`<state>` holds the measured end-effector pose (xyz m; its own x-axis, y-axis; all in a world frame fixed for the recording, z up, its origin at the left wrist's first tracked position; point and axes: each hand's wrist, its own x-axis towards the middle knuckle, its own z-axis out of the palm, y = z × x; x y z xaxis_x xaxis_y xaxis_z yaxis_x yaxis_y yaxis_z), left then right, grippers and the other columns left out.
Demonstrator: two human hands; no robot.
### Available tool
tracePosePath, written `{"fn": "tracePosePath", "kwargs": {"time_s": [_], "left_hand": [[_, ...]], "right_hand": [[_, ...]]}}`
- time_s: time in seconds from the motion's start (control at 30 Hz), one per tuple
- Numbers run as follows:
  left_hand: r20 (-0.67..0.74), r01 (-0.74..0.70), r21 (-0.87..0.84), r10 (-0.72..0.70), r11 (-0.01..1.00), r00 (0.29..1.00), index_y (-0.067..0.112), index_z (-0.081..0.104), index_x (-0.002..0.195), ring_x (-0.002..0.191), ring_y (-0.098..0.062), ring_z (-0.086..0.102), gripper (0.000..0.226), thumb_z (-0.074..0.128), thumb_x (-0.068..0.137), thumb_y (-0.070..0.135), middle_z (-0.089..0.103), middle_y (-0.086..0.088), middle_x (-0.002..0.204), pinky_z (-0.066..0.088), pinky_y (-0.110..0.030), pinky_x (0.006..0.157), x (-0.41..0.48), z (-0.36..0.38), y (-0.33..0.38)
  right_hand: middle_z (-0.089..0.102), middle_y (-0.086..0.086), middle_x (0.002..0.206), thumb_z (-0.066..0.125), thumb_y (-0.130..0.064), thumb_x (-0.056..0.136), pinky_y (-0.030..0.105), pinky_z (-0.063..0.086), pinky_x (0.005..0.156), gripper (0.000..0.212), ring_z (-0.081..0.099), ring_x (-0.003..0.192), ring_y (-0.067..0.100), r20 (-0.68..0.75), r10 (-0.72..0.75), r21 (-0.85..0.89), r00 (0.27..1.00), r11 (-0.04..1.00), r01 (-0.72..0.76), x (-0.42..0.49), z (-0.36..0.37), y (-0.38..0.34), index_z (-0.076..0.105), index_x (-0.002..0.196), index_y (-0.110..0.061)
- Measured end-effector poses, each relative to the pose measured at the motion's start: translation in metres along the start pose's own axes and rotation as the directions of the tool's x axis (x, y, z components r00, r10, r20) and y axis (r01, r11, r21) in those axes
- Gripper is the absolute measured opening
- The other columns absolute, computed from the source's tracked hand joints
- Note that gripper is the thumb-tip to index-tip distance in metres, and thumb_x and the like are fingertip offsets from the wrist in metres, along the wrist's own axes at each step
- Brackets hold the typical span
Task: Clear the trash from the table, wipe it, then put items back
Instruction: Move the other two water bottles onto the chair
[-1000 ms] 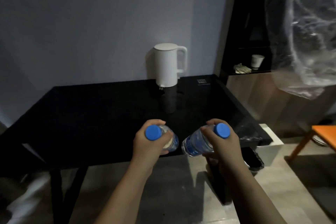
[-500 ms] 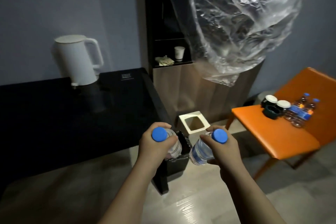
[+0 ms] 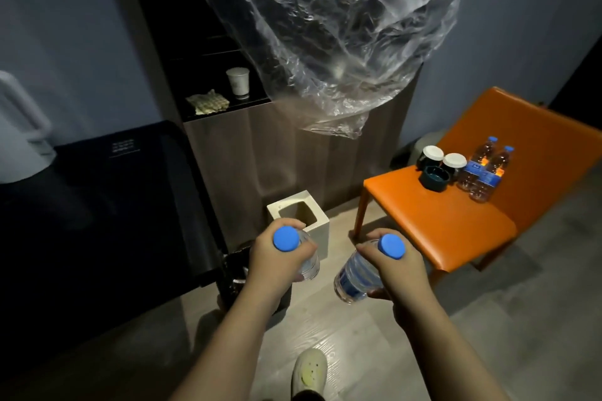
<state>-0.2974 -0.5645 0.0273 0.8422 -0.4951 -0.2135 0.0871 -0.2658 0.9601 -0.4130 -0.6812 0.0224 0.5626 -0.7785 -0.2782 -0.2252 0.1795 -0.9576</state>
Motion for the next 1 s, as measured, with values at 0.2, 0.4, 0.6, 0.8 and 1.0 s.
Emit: {"fn": "tracePosePath", "kwargs": {"time_s": [0.2,0.4,0.6,0.8,1.0], "left_hand": [[0.094,0.031,-0.024,-0.028,0.999,0.995,0.019,0.063,0.097,0.093,-0.019,0.055,0.026,0.073,0.077,0.005,0.055,0.002,0.098,0.061,-0.040,0.065,0.092,0.062,0.027],[0.210,-0.061,0.105,0.038,0.993,0.977,0.027,0.057,0.088,0.081,-0.012,0.054,0.026,0.071,0.079,0.006,0.053,0.007,0.089,0.054,-0.022,0.054,0.178,0.132,0.062],[0.295,-0.152,0.203,0.088,0.967,0.951,0.032,0.053,0.081,0.079,-0.007,0.056,0.034,0.074,0.075,0.006,0.054,0.014,0.084,0.050,-0.010,0.058,0.241,0.214,0.082],[0.270,-0.082,0.176,0.032,0.981,0.962,0.028,0.058,0.083,0.076,-0.006,0.057,0.026,0.073,0.076,0.007,0.059,0.010,0.085,0.044,-0.006,0.050,0.290,0.314,0.093],[0.222,-0.004,0.172,-0.034,0.985,0.974,0.027,0.059,0.087,0.081,-0.009,0.058,0.027,0.072,0.076,0.006,0.061,0.006,0.088,0.048,-0.018,0.060,0.329,0.425,0.112]], "right_hand": [[0.061,-0.003,0.082,0.068,-0.012,0.084,0.032,0.050,0.065,0.014,0.057,0.070,0.013,-0.075,0.031,0.008,0.997,0.999,-0.031,0.094,-0.024,-0.021,0.060,0.085,-0.023],[0.062,-0.002,0.080,0.070,-0.012,0.082,0.030,0.050,0.060,0.016,0.058,0.068,0.013,-0.200,0.065,0.076,0.978,0.996,-0.051,0.186,-0.062,-0.049,0.059,0.081,-0.024],[0.060,0.003,0.076,0.067,-0.006,0.084,0.029,0.052,0.065,0.019,0.057,0.069,0.020,-0.243,0.089,0.133,0.966,0.989,-0.058,0.257,-0.113,-0.059,0.056,0.077,-0.021],[0.044,0.010,0.060,0.058,0.008,0.085,0.013,0.035,0.035,0.018,0.040,0.051,0.019,-0.254,0.111,0.185,0.961,0.981,-0.064,0.334,-0.193,-0.067,0.053,0.086,-0.009],[0.044,0.005,0.056,0.058,0.005,0.085,0.024,0.033,0.049,0.020,0.038,0.051,0.017,-0.201,0.174,0.172,0.964,0.975,-0.141,0.423,-0.288,-0.072,0.050,0.078,-0.012]]}}
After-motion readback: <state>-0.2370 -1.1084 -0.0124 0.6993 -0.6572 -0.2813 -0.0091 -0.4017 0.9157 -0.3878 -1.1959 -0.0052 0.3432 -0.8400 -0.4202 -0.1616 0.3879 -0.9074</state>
